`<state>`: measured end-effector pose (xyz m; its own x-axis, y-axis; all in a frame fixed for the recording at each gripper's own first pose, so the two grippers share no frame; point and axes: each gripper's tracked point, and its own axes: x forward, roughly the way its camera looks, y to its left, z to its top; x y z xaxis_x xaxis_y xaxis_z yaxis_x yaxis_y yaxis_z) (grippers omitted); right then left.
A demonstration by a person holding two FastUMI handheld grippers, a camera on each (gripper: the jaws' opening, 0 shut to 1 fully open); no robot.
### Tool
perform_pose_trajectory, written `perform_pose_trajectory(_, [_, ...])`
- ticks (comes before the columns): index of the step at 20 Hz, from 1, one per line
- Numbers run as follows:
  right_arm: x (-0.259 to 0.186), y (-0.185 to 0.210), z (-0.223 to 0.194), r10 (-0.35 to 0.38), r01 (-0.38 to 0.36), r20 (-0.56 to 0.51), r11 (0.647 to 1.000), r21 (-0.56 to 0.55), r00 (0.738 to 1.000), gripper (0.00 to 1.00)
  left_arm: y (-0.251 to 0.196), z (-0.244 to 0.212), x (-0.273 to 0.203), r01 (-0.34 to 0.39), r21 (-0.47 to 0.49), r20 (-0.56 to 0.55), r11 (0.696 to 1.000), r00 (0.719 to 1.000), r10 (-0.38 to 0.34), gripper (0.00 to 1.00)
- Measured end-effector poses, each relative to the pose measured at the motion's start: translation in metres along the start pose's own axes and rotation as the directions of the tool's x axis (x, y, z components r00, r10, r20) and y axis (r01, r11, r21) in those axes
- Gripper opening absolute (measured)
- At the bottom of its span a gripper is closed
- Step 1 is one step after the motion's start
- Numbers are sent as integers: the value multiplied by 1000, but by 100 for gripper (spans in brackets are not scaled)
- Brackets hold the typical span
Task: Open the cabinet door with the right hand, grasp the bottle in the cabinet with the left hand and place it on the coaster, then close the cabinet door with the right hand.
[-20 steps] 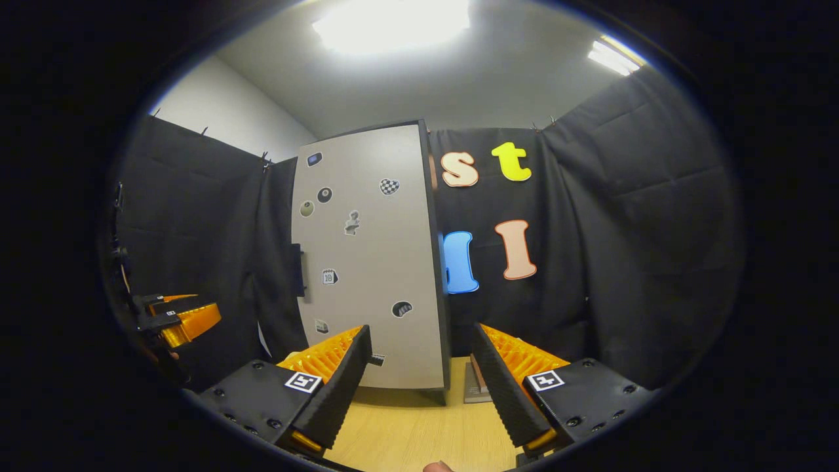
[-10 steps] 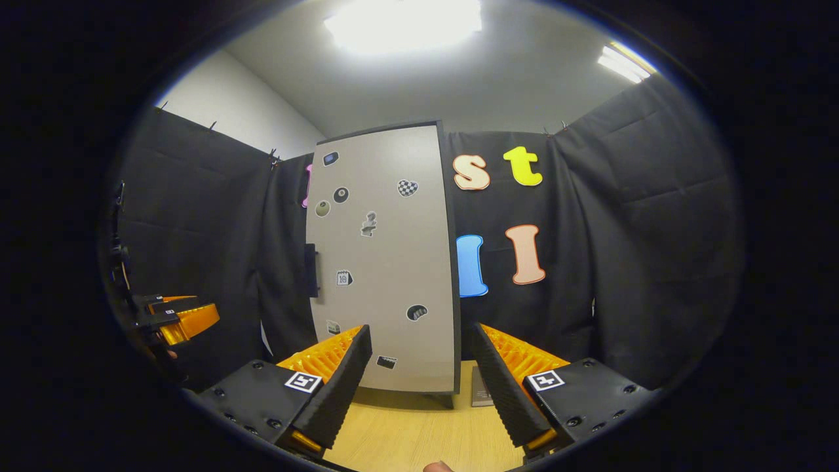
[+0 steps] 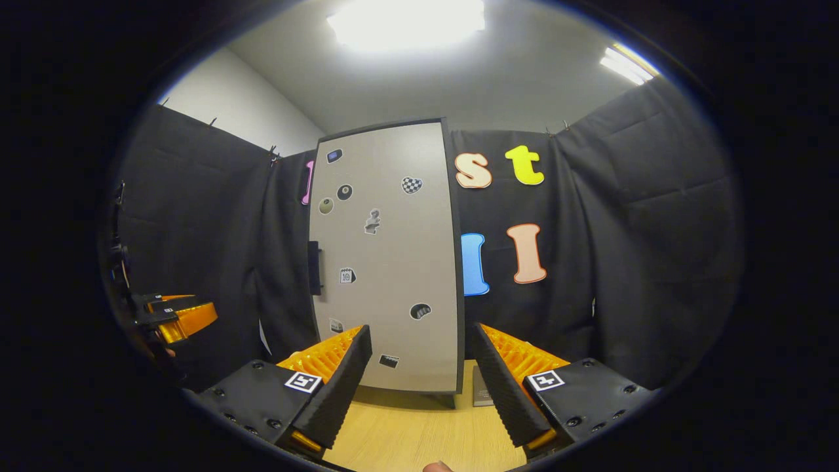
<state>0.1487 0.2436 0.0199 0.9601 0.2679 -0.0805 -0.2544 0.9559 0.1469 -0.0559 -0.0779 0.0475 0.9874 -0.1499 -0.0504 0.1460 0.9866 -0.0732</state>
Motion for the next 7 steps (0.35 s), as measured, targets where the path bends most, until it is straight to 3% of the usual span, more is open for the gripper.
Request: perform_pose_trajectory(7, [-2,8,1,-11,11,2,1000,-4,1000,98,8,0,2,9,-3,5,1000,1000,-9,73])
